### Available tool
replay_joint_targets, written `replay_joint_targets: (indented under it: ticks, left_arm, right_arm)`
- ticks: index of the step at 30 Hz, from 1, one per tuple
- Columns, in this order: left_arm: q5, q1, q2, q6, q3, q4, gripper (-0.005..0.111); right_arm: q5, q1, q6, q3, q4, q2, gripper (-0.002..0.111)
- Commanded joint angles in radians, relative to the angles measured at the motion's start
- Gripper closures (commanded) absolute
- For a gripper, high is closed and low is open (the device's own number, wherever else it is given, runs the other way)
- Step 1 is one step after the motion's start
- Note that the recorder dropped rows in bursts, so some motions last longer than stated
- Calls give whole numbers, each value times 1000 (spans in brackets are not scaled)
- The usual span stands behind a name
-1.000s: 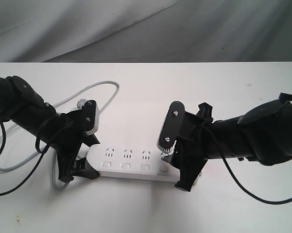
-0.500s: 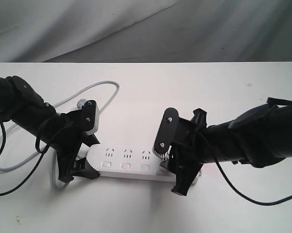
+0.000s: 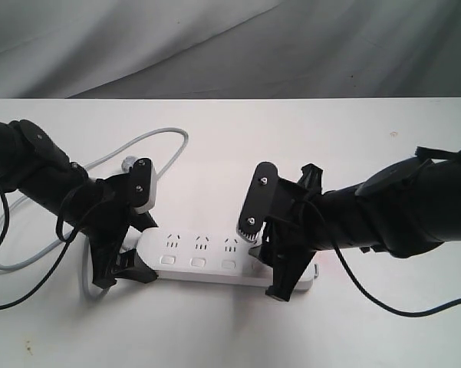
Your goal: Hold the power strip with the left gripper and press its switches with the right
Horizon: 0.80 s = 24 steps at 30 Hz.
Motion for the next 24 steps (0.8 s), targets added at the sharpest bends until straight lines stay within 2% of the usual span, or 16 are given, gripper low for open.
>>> replay_joint_targets:
  ticks: [1, 24]
  left_arm:
    - [0, -2, -4, -6, -4, -13, 51]
    - [0, -2, -4, -6, -4, -13, 51]
  right_arm:
    - [0, 3, 5, 18, 7, 19, 54]
    - [-11, 3, -17, 65, -4, 74, 54]
